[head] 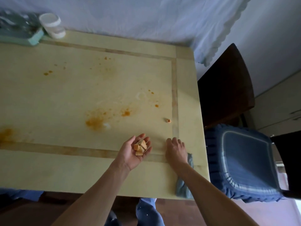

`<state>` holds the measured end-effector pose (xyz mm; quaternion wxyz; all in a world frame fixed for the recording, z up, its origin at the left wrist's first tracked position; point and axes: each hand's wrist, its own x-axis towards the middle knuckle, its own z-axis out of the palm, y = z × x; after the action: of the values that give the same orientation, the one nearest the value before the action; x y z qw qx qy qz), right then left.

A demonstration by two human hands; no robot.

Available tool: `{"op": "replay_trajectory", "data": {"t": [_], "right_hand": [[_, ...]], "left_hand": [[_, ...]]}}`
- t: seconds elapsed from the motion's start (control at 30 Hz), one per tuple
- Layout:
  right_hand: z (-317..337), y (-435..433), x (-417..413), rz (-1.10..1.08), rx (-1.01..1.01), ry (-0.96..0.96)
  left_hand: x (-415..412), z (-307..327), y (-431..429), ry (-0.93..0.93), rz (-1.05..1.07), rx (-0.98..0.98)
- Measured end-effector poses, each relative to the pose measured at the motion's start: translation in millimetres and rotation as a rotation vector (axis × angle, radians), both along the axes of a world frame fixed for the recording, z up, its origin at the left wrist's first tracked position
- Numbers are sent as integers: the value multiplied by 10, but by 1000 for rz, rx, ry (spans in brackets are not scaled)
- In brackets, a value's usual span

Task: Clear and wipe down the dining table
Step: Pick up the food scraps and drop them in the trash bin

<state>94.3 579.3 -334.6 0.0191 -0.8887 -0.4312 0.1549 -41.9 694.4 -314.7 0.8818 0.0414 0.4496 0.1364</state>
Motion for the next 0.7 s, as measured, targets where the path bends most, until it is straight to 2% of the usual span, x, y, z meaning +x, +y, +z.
{"op": "replay_trajectory", "data": {"t": [0.1, 0.2, 0.3, 0.4, 0.5, 0.63, 0.7], "right_hand": [[81, 126, 87, -57, 157, 158], [264, 301, 35, 76, 354, 313], [334, 499, 204, 79, 419, 297], [207, 653, 572, -18, 282, 206], [63, 725, 725, 78, 125, 120], [-94, 782, 792, 170, 108, 34], [-58, 795, 786, 164, 121, 52]], "left_hand": [[158, -66, 37, 15, 26, 4], [332, -70, 74, 13, 43, -29], [495, -42, 152, -3, 89, -46], [544, -21, 231, -17, 139, -22], [519, -12, 314, -12, 160, -10], [465, -15, 407, 0, 189, 4], [451, -19, 437, 1, 201, 2]]}}
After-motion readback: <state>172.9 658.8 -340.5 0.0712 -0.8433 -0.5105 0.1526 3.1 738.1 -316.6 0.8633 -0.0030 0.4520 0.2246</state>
